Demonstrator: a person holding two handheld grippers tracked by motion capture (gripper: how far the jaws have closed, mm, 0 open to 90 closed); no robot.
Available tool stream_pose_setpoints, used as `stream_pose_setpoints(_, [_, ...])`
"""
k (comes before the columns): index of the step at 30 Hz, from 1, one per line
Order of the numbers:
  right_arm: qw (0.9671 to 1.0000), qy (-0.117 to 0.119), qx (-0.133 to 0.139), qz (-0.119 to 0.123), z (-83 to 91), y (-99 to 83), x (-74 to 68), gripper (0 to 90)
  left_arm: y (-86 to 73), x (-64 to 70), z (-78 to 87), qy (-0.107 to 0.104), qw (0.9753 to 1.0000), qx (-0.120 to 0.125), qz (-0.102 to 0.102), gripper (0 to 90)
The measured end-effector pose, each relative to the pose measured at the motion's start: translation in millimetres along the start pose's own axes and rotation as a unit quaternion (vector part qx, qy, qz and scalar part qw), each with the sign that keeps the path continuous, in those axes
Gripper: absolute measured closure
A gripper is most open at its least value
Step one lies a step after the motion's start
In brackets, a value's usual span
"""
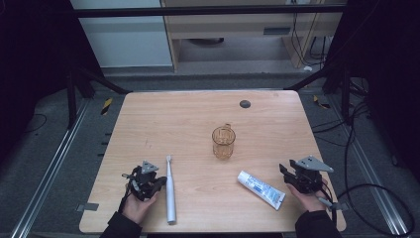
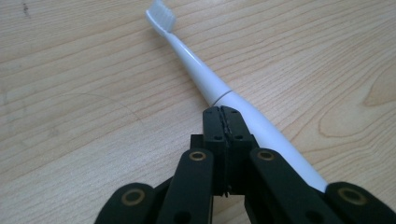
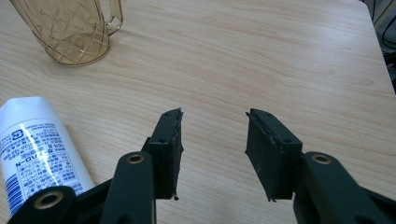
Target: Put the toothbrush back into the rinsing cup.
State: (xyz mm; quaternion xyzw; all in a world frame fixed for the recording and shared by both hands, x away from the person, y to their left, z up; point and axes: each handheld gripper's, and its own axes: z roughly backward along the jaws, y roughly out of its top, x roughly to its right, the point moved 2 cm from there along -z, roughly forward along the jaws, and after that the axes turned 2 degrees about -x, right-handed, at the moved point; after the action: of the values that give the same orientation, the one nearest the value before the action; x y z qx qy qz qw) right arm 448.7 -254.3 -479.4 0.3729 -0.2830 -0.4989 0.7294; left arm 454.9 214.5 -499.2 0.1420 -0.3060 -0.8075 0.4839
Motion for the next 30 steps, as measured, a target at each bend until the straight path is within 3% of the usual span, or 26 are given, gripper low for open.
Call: stream_pose_setpoints(30, [0.9999,0.006,-0.006,0.009,-3.2,-0.4,-2.8,56.7,10.6,15.3,-10.3,-0.021,0.9994,-0.005,-0.028,89.5])
